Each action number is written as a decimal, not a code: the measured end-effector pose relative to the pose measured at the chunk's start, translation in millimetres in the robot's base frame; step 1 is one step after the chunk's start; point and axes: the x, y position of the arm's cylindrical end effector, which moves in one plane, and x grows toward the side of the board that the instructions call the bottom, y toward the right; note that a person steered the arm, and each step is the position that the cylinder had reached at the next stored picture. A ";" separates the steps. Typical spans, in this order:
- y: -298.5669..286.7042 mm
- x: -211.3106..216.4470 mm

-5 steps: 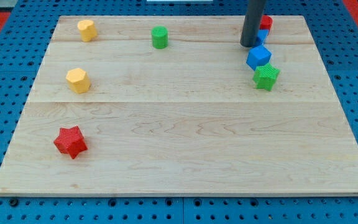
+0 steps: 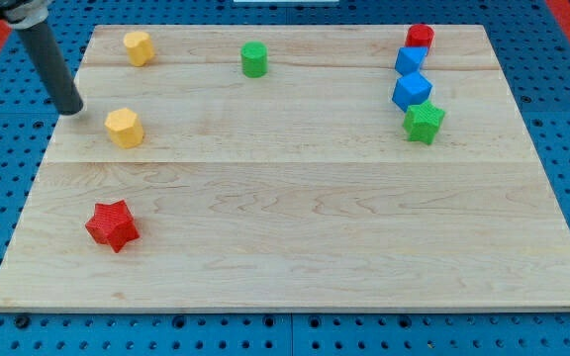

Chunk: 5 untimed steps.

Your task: Move the yellow hexagon to the right side of the board

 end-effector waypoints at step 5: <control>104.2 22.8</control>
